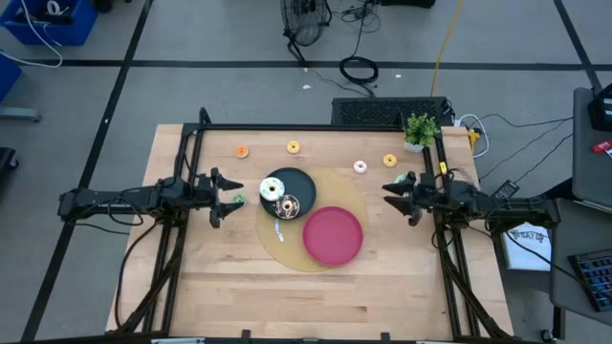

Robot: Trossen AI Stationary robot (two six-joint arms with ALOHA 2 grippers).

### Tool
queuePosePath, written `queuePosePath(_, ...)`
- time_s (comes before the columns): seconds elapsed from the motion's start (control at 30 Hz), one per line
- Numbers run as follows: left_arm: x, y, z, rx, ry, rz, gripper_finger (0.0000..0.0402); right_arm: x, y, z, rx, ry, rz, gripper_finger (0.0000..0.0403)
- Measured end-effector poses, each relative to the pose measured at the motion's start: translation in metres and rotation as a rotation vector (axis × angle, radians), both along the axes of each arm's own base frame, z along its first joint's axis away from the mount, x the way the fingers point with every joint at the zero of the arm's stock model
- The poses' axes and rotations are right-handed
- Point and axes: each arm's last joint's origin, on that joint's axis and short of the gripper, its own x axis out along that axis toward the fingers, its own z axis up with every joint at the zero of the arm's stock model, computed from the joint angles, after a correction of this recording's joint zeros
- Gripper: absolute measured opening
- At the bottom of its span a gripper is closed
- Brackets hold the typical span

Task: Pick & Place donuts
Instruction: Put the large blue donut on the black plate

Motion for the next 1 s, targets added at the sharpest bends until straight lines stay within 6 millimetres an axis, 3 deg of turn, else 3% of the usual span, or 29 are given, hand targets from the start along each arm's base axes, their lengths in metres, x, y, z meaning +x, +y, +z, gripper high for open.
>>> queuePosePath(0.07, 0.000, 0.000, 0.000, 0.000, 0.000, 0.000, 0.0312, -0.001, -0.003, 0.001, 0.018, 0.209, -0.063, 0.0209)
queuePosePath(0.2, 0.000, 0.000, 0.000, 0.000, 0.000, 0.000, 0.0309, -0.001, -0.008, 0.025, 0.039, 0.521, -0.218, 0.0227)
queuePosePath(0.37, 0.000, 0.000, 0.000, 0.000, 0.000, 0.000, 0.0307, 0.018, -0.013, 0.048, 0.066, 0.848, -0.215, 0.0284)
queuePosePath(0.6, 0.000, 0.000, 0.000, 0.000, 0.000, 0.000, 0.0314, 0.034, -0.035, 0.048, 0.182, 1.308, -0.283, 0.0346)
queuePosePath(0.77, 0.000, 0.000, 0.000, 0.000, -0.001, 0.000, 0.0308, 0.036, -0.056, 0.034, 0.205, 1.450, -0.309, 0.0352)
queuePosePath(1.0, 0.000, 0.000, 0.000, 0.000, 0.000, 0.000, 0.0311, 0.031, -0.082, 0.024, 0.304, 1.507, -0.328, 0.0354)
